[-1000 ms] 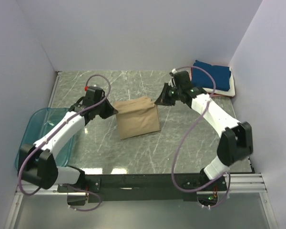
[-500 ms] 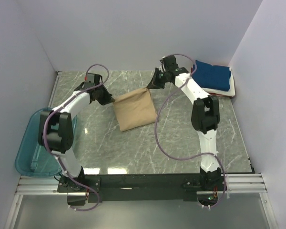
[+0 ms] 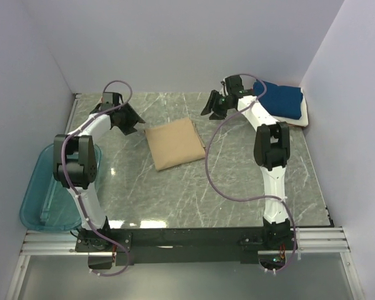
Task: Fold and stack the t-shirts
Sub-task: Fold the tshirt
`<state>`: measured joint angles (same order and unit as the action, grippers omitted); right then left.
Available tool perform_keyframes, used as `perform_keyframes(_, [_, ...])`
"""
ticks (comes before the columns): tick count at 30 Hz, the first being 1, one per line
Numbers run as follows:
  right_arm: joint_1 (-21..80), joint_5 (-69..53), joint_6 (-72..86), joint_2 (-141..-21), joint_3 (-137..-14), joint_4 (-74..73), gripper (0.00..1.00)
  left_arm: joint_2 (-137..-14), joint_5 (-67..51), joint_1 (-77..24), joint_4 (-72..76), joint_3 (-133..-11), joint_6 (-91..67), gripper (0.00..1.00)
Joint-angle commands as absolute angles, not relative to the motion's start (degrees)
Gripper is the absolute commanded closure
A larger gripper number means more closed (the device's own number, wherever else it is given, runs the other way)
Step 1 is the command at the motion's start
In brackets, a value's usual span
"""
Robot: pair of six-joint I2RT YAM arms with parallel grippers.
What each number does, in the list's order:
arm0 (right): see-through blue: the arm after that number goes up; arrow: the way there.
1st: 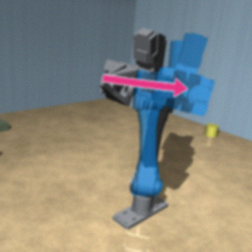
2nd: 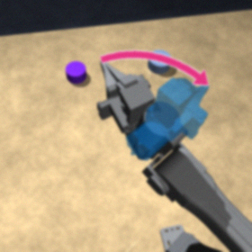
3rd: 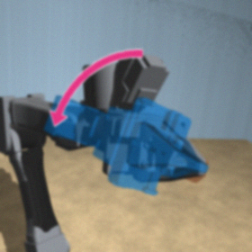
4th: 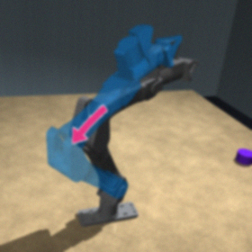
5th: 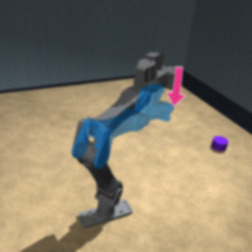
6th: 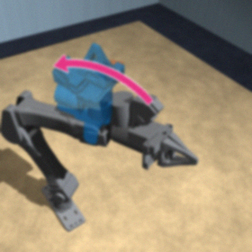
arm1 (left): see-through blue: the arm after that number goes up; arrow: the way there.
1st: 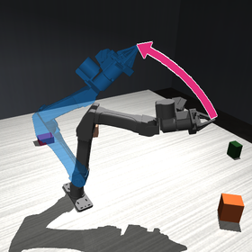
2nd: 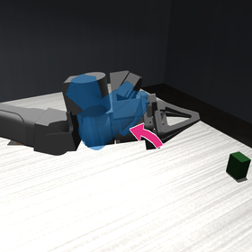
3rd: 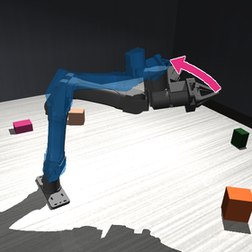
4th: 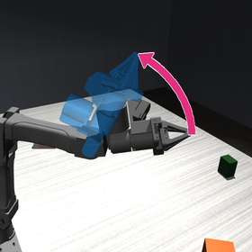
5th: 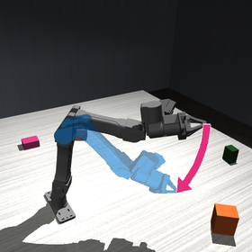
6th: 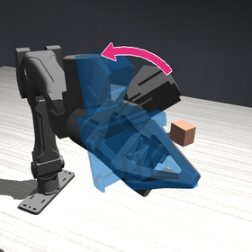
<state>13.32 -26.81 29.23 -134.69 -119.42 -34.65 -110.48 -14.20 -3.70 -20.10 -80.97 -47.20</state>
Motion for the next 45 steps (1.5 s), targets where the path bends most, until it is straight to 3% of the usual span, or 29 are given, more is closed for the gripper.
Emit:
perform_keyframes(1, [14.1,-25.1,24.1,-127.5,-113.9,-32.3,0.41,-104.5,-16.3,-4.5,-17.1,-79.9,-46.6,0.40])
perform_keyframes(10, [16.1,-24.5,20.5,-122.3,-96.4,-23.3,0.33,-100.4,-13.0,-16.4,-15.0,-72.5,-50.4,0.68])
perform_keyframes(24, [17.8,-21.4,24.1,-119.7,-88.1,-16.7,0.32,-112.5,-13.9,-29.5,-14.8,-77.1,-51.0,0.70])
perform_keyframes(41, [19.8,-23.8,23.7,-114.1,-83.0,-11.0,0.32,-115.1,-12.5,-30.5,-17.0,-77.2,-50.3,0.73])
perform_keyframes(45, [21.2,-19.4,21.4,-116.2,-87.3,-17.0,0.32,-115.0,-12.5,-30.5,-17.1,-77.3,-50.2,0.73])
